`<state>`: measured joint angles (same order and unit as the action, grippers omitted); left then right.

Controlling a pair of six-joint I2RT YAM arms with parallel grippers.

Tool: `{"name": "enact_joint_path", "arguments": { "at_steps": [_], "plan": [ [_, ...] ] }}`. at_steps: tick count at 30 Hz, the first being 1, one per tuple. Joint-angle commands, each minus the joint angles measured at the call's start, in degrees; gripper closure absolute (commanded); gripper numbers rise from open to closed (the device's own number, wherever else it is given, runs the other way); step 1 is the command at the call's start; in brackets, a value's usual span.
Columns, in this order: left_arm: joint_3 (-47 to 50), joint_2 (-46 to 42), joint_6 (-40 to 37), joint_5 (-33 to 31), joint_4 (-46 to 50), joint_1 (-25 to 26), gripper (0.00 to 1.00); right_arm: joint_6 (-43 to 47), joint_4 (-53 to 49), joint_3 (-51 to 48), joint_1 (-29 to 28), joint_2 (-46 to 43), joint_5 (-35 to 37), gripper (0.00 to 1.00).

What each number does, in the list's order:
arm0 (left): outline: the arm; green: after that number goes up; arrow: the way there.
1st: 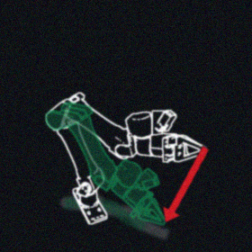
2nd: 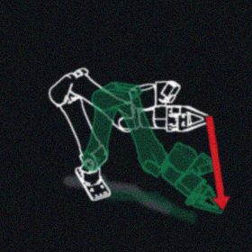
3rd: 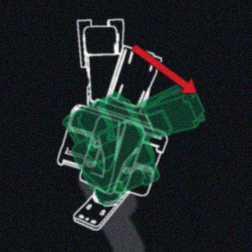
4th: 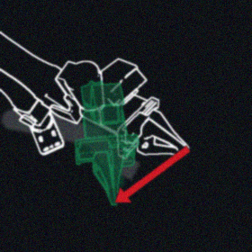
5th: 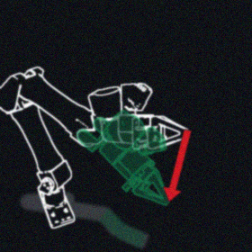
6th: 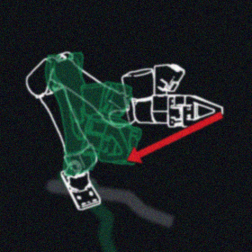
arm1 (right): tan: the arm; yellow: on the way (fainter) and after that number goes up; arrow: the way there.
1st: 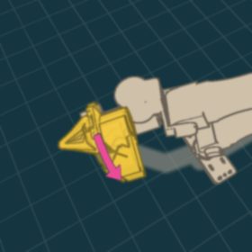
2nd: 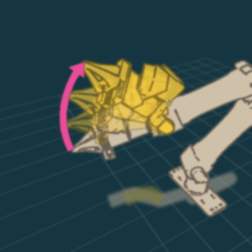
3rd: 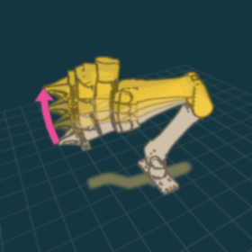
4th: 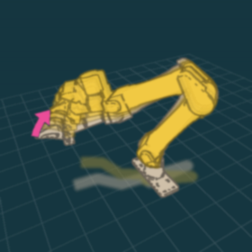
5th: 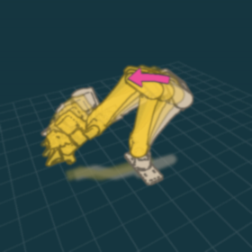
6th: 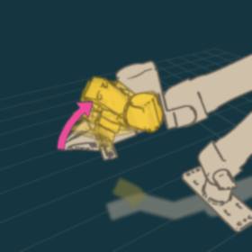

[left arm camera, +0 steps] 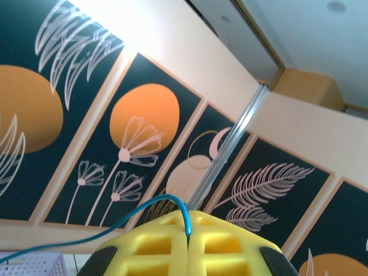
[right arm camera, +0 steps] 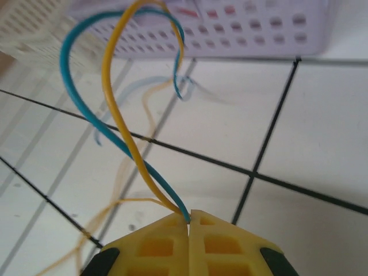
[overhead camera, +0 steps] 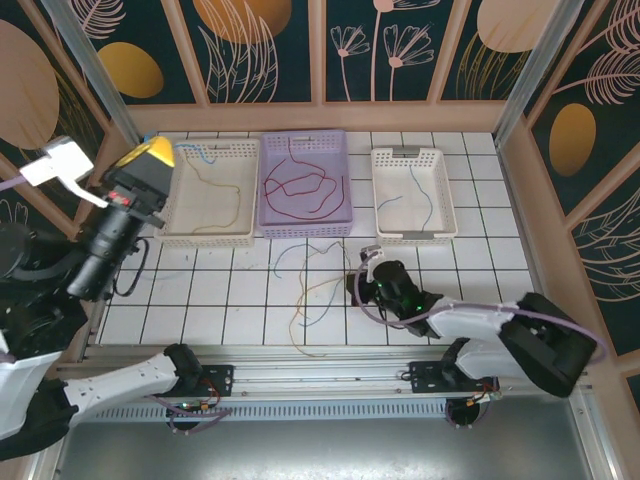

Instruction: Untangle the cables

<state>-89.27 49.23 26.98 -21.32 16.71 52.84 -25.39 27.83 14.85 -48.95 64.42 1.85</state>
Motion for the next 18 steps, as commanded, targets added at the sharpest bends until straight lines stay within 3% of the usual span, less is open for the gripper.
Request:
{"name": "enact_joint_path", "arguments": {
  "at_steps": [1, 8, 18],
  "plan": [
    [0.48, 3.94, -1.91, 3.69, -3.05, 0.25, 1.0, 2.53, -3.03, -1.96, 0.26, -9.59, -0.71, 1.0],
    [-2.71, 15.62, -5.42, 11.28, -11.35, 0.23, 1.0, 4.03, -11.25, -5.51, 0.87, -29.46, 1.04, 1.0],
    [-9.96, 33.19, -5.72, 25.21, -27.73, 0.1, 1.0, 1.21, -13.28, -11.91, 0.99, -42.27, 4.4, 1.0]
  ]
}}
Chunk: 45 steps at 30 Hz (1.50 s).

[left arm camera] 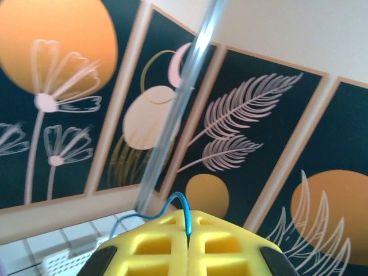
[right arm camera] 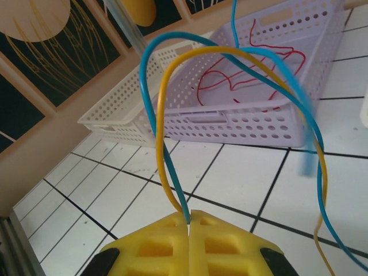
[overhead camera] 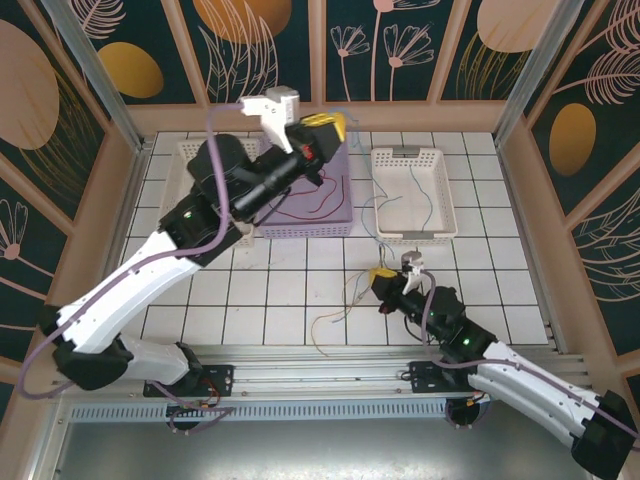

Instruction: Untangle the cables

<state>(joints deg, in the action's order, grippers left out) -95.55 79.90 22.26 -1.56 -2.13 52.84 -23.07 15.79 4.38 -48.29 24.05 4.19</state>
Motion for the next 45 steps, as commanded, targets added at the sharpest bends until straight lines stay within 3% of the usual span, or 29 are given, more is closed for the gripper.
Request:
{"name": "enact_joint_path", "arguments": {
  "at_steps": [1, 7, 15, 22, 35, 45],
  "plan": [
    [-4.82, 4.54, -0.73, 6.46, -9.91, 0.14, 1.0, -1.19, -1.38, -1.97, 0.15, -2.59, 2.04, 1.0],
    [-14.63, 17.1, -0.34, 9.01, -10.84, -0.23, 1.0, -0.51, -1.63, -3.34, -2.0, -6.42, 1.87, 1.0],
    [-36.42, 36.63, 2.12, 12.11, -5.56, -2.13, 1.0, -0.31, -3.73, -4.47, -4.88, -13.1, 2.84, 1.0],
    [-46.57, 45.96, 6.11, 13.26, -5.46, -4.57, 1.0, -0.57, -3.58, -4.92, -4.97, -13.7, 2.4, 1.0],
    [-45.33, 53.97, 10.57, 15.65, -7.69, -5.27, 1.0, -0.48, -4.54, -4.64, -5.03, -13.94, 4.03, 1.0],
    [-25.92, 50.25, 14.02, 14.99, -17.73, -5.13, 1.0, -0.67, -5.68, -4.43, -5.01, -15.14, 5.21, 1.0]
  ]
}}
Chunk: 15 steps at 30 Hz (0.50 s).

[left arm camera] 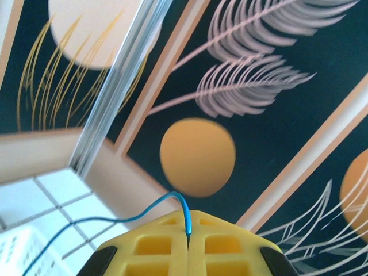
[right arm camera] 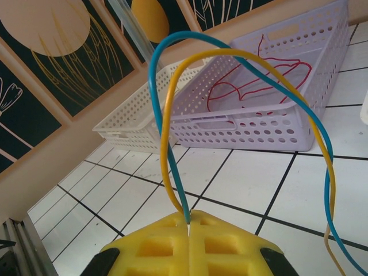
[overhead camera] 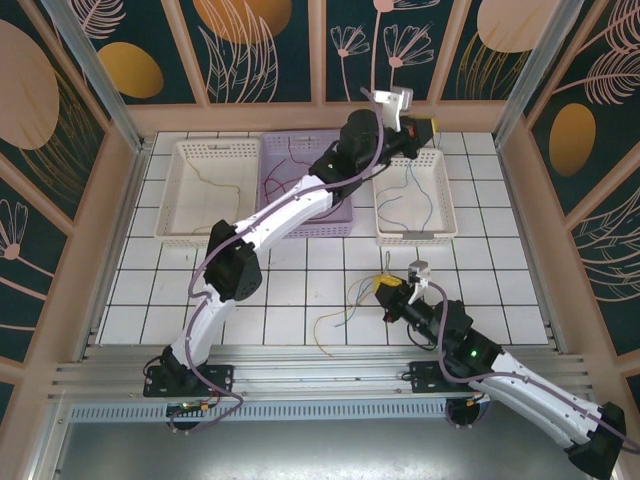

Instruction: Untangle the cables

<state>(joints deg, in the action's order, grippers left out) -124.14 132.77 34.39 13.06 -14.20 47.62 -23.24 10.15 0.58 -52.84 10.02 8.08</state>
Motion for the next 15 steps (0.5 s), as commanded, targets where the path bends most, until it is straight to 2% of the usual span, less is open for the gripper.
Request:
{"name": "enact_joint_path", "arguments": {
  "at_steps": [1, 8, 15],
  "plan": [
    [3.77, -2.52, 2.17, 0.31, -6.21, 0.19, 1.0, -0.49, -0.2, -0.65, -0.51, -1.35, 1.37, 1.0],
    [8.72, -1.34, 2.0, -2.49, -6.64, 0.53, 1.0, -0.57, -1.25, -0.62, -0.49, -3.19, 2.07, 1.0],
    [8.08, 2.49, 2.3, -3.81, -4.08, 0.68, 1.0, -0.58, -1.41, -0.67, -0.46, -3.82, 1.97, 1.0]
  ]
}}
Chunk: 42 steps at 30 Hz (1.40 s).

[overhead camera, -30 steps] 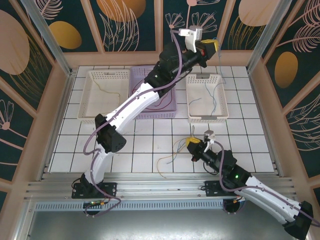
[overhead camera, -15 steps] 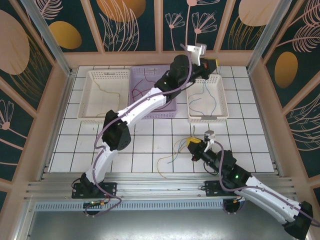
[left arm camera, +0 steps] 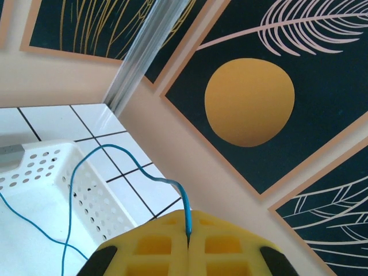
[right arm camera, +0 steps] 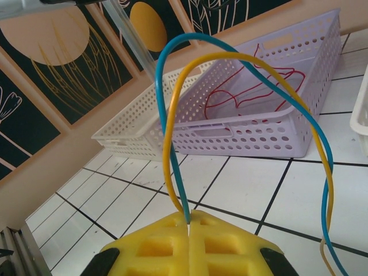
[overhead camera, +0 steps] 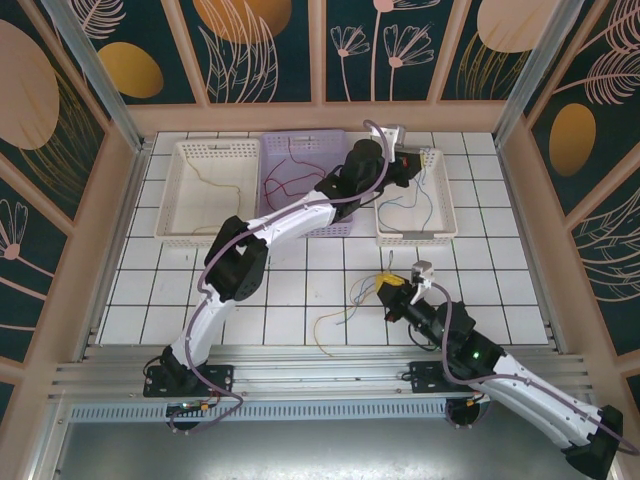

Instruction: Untangle the cables

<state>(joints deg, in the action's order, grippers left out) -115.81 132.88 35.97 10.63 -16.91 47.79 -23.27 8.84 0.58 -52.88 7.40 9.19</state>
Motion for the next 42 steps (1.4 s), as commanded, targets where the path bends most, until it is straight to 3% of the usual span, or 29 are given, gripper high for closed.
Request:
{"name": "enact_joint_path", "arguments": {
  "at_steps": [1, 9, 25, 34, 42],
  "plan": [
    [-0.38, 2.92, 0.68, -1.74, -0.69, 0.52, 1.0, -0.47, -0.14, -0.61, -0.46, -1.4, 0.69, 1.0],
    [0.46, 5.55, -0.02, -4.52, 1.93, 0.86, 1.0, -0.46, -1.25, -1.25, -0.43, -6.29, 0.05, 1.0],
    [4.26, 5.9, 0.27, -10.34, 7.49, 2.04, 0.99, -0.16, -2.69, -0.15, -0.38, -7.05, -0.12, 1.0],
    [6.56, 4.93, -0.21, -10.44, 8.01, 2.04, 0.8, 0.04, -2.77, -0.13, -0.38, -7.05, 0.23, 1.0],
    [2.52, 3.13, -4.2, -11.19, 11.82, 2.09, 0.52, 0.15, -2.97, 0.1, -0.38, -7.05, 0.82, 1.0]
  ]
}}
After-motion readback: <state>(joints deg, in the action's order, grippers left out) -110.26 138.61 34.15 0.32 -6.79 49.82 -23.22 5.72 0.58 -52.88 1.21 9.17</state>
